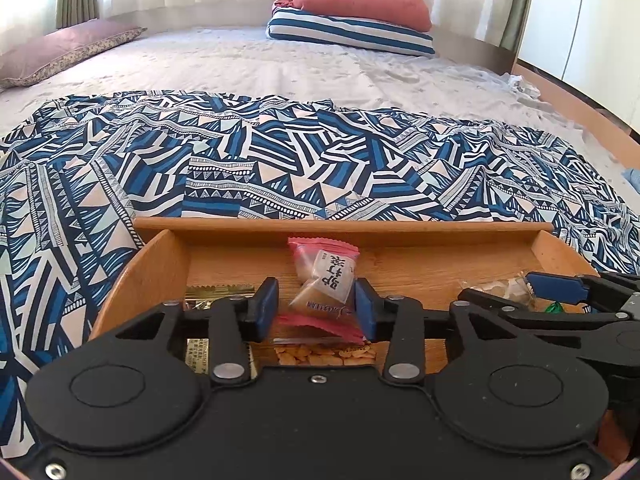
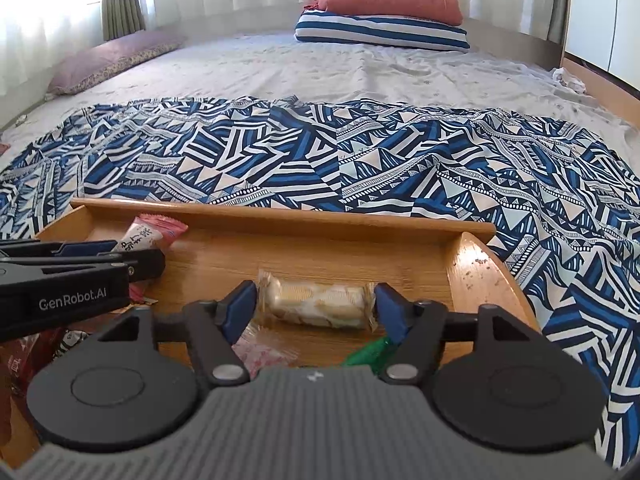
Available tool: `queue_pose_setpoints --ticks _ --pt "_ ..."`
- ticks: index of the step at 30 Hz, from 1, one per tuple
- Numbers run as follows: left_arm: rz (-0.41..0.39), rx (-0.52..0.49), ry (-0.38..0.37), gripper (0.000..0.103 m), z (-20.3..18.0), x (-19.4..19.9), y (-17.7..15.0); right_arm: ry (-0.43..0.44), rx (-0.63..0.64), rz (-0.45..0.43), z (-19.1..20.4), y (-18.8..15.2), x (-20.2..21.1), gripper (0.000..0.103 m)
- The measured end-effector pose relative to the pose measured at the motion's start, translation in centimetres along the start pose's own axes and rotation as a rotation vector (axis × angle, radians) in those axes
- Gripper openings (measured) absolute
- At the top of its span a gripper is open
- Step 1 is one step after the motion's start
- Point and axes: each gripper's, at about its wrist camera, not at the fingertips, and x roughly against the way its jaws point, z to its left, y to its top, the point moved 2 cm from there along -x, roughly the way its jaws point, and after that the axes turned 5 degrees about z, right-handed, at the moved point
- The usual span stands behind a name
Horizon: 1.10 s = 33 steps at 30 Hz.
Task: Organize snacks
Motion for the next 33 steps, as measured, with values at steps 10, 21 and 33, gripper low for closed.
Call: queue_pose_setpoints --ticks 10,21,33 --pt "-0.032 0.001 -0.005 0.060 0.4 2.3 0.5 -0.004 -0.005 -0.044 0.2 0.0 2.0 0.090" --pt "-0.109 -0.003 -0.022 0.088 0.3 8.9 -0.3 -0.025 0.032 -0.150 1.2 -0.7 8.3 0.096" --pt "-0.139 -0.062 0.006 0.096 -0.2 16.0 -5.0 -0.027 0.016 -0.204 1.7 -5.7 14.1 0.103"
